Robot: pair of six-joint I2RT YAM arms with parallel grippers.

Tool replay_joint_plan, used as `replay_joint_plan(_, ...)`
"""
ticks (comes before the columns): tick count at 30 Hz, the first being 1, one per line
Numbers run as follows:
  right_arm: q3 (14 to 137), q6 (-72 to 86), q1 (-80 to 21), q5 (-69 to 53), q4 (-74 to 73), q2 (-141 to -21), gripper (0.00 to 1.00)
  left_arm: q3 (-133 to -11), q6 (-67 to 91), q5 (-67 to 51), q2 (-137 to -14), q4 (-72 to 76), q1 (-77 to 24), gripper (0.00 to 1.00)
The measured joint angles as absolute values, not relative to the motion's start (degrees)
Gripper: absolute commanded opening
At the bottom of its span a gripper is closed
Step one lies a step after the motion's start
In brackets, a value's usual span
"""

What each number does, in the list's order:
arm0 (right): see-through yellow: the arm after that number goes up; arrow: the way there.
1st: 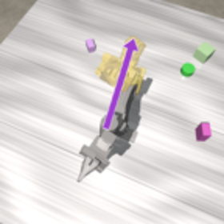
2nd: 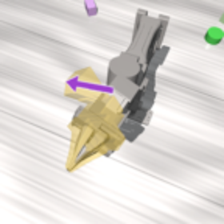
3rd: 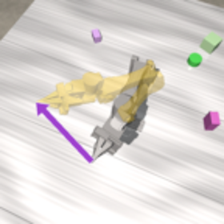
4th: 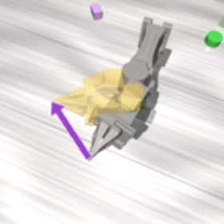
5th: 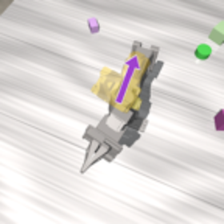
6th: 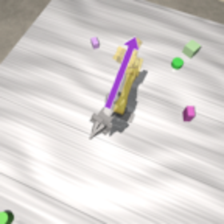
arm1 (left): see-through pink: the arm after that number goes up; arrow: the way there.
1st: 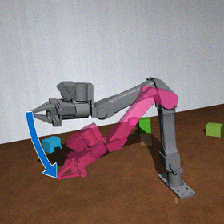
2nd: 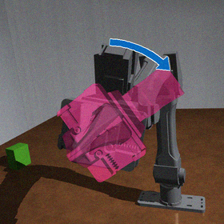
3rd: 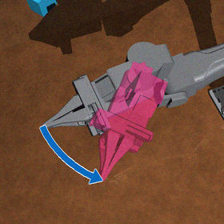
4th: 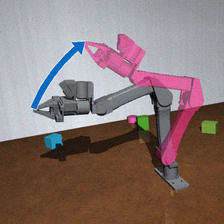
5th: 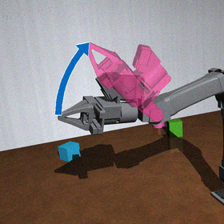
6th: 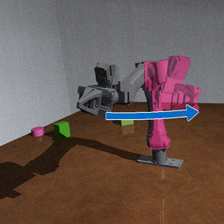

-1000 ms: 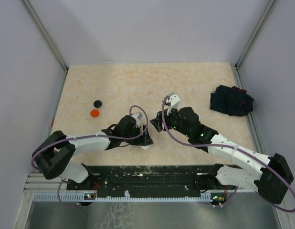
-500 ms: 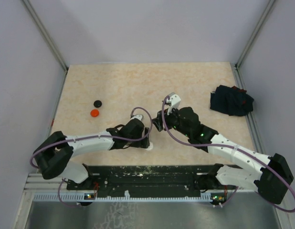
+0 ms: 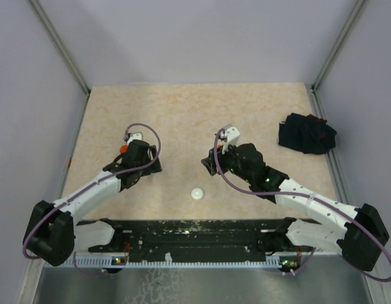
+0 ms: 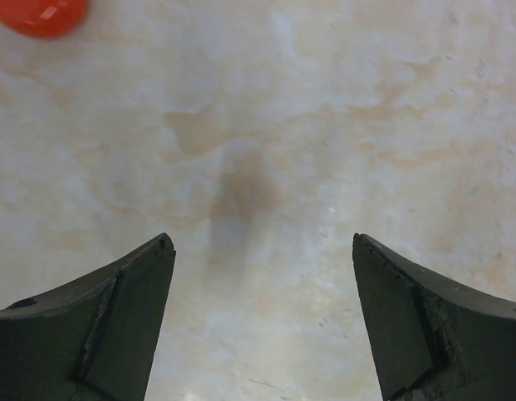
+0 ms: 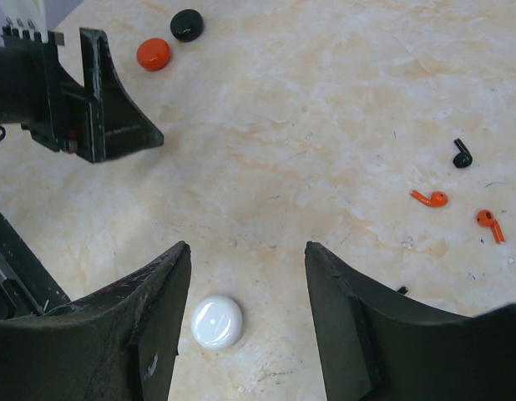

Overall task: Insert the wireless bluetooth earbuds into the charging case
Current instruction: Pick up the charging case at the center of the board.

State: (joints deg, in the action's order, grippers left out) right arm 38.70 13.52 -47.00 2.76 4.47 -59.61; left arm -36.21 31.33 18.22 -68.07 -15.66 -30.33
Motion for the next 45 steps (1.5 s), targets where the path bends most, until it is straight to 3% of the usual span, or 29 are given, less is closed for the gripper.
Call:
replay_joint_plan(8,38.54,13.54,-47.00,2.98,4.49,-58.74,0.57,-37.71,25.58,15.09,-70.37,-15.73,-12.88,0.88)
replay_joint_plan(18,38.22,13.54,-47.00,2.96,4.67,-57.95,0.56,-50.50,17.98,10.72,-84.20,-15.88,-1.32,0.81)
replay_joint_plan(30,38.22,13.56,-47.00,2.90,4.67,-57.91,0.56,-61.60,11.66,5.65,-100.25,-16.78,2.09,0.78)
replay_joint_plan(45,38.22,13.58,-47.00,2.44,4.71,-58.33,0.56,-63.75,8.05,3.68,-103.09,-19.97,1.45,0.66)
